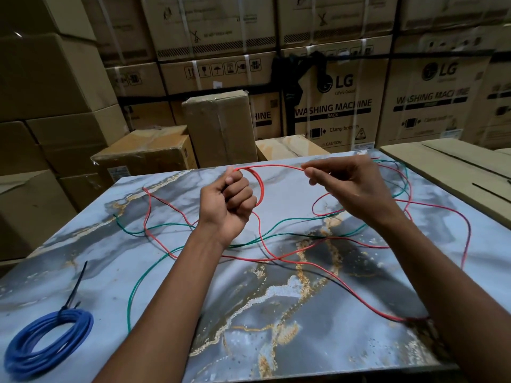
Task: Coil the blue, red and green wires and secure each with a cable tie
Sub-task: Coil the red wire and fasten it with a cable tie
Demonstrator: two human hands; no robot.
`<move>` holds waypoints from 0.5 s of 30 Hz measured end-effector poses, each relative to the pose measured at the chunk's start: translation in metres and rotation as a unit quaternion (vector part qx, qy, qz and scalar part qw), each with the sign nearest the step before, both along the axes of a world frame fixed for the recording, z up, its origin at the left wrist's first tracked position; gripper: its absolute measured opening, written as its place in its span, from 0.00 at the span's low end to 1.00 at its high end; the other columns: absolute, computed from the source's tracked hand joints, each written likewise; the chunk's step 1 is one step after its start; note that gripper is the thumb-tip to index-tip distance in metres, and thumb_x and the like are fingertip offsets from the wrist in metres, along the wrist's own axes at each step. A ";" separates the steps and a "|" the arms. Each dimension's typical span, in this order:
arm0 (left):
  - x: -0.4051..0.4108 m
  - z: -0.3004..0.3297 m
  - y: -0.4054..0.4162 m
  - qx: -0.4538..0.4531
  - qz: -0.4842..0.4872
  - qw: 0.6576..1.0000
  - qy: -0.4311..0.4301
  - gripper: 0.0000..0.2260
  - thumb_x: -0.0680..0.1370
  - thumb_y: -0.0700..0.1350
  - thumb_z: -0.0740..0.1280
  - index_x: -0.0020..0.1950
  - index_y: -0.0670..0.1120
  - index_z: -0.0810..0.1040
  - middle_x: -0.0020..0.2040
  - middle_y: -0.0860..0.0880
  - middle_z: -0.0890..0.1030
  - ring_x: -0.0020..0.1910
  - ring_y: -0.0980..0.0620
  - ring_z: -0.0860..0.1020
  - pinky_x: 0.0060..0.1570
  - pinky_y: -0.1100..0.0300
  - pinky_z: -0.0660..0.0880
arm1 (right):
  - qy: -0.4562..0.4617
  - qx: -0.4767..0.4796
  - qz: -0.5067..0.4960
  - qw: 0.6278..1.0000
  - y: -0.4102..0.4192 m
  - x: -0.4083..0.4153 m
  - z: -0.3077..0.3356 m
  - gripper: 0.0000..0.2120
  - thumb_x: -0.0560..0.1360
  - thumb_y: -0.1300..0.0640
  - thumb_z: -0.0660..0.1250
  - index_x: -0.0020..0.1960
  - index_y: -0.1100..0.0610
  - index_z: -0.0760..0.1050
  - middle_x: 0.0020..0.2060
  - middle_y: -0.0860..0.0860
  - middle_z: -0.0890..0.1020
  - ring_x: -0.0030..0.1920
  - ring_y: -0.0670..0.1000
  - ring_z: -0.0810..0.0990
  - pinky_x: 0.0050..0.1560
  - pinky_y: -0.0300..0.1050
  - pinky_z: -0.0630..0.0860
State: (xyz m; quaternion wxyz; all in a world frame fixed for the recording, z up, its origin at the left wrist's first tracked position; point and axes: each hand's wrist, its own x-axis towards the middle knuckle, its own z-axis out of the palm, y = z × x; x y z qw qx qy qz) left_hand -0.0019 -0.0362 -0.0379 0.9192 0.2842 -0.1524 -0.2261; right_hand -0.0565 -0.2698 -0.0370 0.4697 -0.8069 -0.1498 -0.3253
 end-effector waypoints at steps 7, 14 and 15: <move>0.026 -0.002 0.031 -0.103 0.158 0.979 0.078 0.14 0.78 0.38 0.54 0.33 0.47 0.67 0.22 0.53 0.58 0.18 0.56 0.56 0.19 0.63 0.54 | -0.065 -0.190 -0.075 0.977 -0.008 0.009 -0.013 0.17 0.79 0.67 0.69 0.64 0.53 0.83 0.43 0.49 0.85 0.42 0.48 0.85 0.42 0.49 0.82; 0.025 -0.005 0.030 -0.072 0.197 0.974 0.084 0.18 0.83 0.38 0.49 0.35 0.47 0.67 0.23 0.53 0.59 0.19 0.57 0.56 0.19 0.63 0.57 | -0.037 -0.331 -0.066 0.941 0.021 0.005 -0.022 0.13 0.78 0.56 0.69 0.60 0.48 0.85 0.42 0.52 0.83 0.39 0.57 0.82 0.39 0.50 0.78; 0.025 -0.005 0.027 -0.059 0.190 0.977 0.070 0.18 0.84 0.39 0.50 0.35 0.47 0.67 0.23 0.53 0.60 0.19 0.57 0.57 0.20 0.63 0.58 | -0.024 -0.350 -0.055 0.935 0.025 0.002 -0.022 0.12 0.77 0.55 0.71 0.59 0.47 0.85 0.42 0.50 0.83 0.39 0.57 0.82 0.39 0.50 0.79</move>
